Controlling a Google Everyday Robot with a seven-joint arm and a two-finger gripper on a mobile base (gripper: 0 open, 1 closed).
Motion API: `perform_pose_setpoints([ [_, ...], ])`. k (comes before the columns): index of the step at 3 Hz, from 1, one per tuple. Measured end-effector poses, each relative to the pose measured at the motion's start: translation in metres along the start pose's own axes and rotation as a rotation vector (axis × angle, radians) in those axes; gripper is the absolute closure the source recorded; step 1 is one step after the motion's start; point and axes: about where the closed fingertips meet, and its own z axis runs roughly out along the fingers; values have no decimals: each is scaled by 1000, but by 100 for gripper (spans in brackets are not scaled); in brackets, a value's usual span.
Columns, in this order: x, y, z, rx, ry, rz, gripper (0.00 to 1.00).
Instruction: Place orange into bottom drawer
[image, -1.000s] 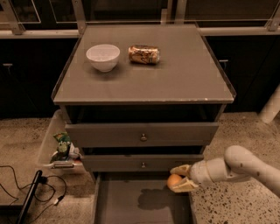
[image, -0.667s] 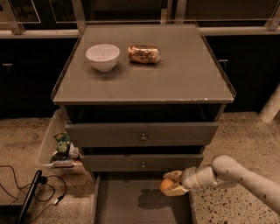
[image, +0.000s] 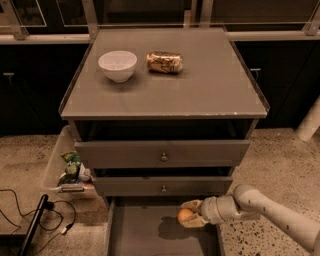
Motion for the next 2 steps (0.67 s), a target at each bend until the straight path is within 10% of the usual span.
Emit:
perform_pose_setpoints([
  [2,74,-14,75,52,-34,33,100],
])
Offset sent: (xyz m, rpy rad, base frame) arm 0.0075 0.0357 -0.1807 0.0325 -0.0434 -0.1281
